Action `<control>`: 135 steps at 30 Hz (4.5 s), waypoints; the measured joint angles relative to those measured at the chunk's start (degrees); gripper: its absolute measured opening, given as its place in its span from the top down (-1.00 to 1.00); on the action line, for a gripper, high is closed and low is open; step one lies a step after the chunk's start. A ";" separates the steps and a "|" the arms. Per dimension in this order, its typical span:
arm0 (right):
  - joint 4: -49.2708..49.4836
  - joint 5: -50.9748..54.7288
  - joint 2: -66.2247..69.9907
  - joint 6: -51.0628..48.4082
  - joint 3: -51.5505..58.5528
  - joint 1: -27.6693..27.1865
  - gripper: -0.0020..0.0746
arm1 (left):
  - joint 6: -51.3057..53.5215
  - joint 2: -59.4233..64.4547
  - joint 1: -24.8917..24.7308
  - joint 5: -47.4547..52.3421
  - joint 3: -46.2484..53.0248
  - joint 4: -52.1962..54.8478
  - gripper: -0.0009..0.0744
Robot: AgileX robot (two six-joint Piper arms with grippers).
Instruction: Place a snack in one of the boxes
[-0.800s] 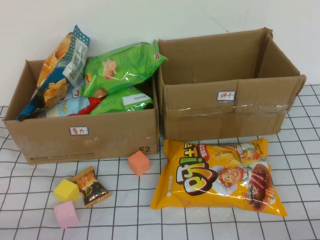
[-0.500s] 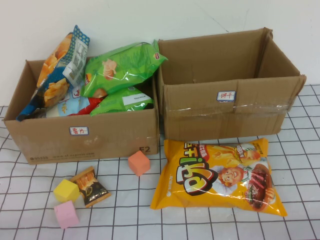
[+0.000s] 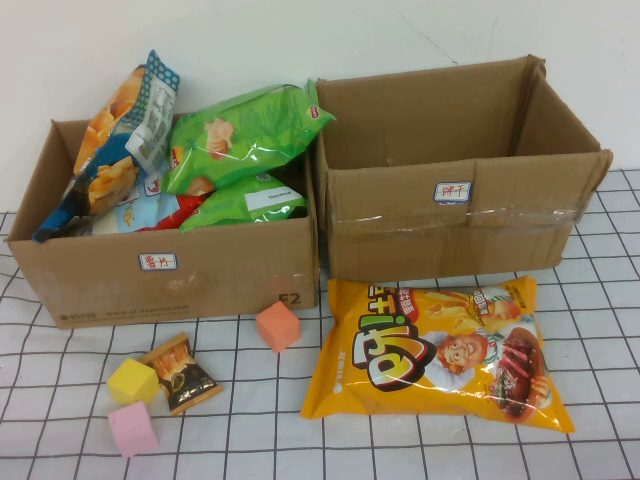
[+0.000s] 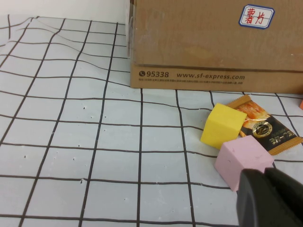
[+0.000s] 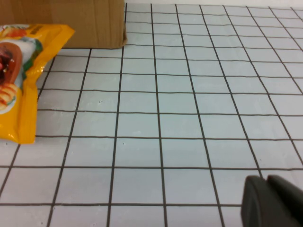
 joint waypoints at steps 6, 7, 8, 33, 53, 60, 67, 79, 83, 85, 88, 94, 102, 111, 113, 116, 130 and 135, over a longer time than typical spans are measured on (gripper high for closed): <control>0.00 0.00 0.00 0.00 0.00 0.00 0.95 | 0.00 0.00 0.00 0.00 0.00 0.00 0.98; -0.10 0.00 0.00 0.00 0.00 0.00 0.95 | 0.00 0.00 0.00 0.00 0.00 0.00 0.98; -0.23 -0.11 0.00 0.00 0.00 0.00 0.95 | 0.00 0.00 0.00 0.00 0.00 0.00 0.98; -0.63 -50.43 0.00 1.94 0.46 0.00 0.95 | 0.00 0.00 0.00 -52.55 0.24 3.75 0.98; 11.21 5.16 18.80 -4.42 -24.54 0.00 0.95 | -1.07 12.60 0.00 8.27 -23.82 4.45 0.98; 42.36 5.71 40.54 -35.30 -26.51 0.00 0.95 | -1.10 17.03 0.00 9.14 -22.04 4.85 0.98; 77.54 2.40 67.05 -68.57 -31.16 0.00 0.25 | -0.21 17.41 0.00 7.46 -20.80 5.05 0.98; 93.56 11.84 93.62 -82.40 -42.07 0.11 -0.74 | 0.16 17.41 0.00 7.46 -20.80 5.05 0.98; 97.02 12.95 99.49 -84.38 -44.37 1.60 -0.75 | 0.16 17.41 0.00 7.23 -20.70 5.36 0.98; 98.33 13.64 101.78 -84.69 -45.18 2.13 -0.74 | 0.20 17.41 0.00 6.98 -20.44 5.47 0.98; 99.27 14.15 104.45 -85.11 -46.26 2.25 -0.59 | 0.41 17.41 0.00 6.98 -20.30 5.47 0.98; 100.96 15.49 106.14 -85.86 -46.90 2.25 0.26 | 0.23 17.41 0.00 6.98 -20.30 5.52 0.98; 102.76 25.39 106.26 -85.91 -46.99 2.25 0.48 | 0.23 17.41 0.00 6.98 -20.30 5.52 0.98; 105.10 38.47 98.03 -86.47 -47.74 3.72 0.49 | 0.23 17.41 0.00 6.98 -20.30 5.52 0.98; 105.69 41.34 95.87 -86.71 -50.27 5.03 0.55 | 0.23 17.41 0.00 6.98 -20.30 5.52 0.98; 106.06 43.70 93.41 -86.38 -58.26 9.07 0.59 | 0.23 17.41 0.00 6.93 -20.30 5.52 0.98; 107.23 19.12 106.15 -86.27 -95.46 20.19 0.59 | 0.01 17.41 0.00 6.93 -20.30 5.05 0.98; 107.31 18.28 118.38 -83.41 -107.10 23.34 0.59 | 0.01 17.41 0.00 6.93 -20.30 5.05 0.98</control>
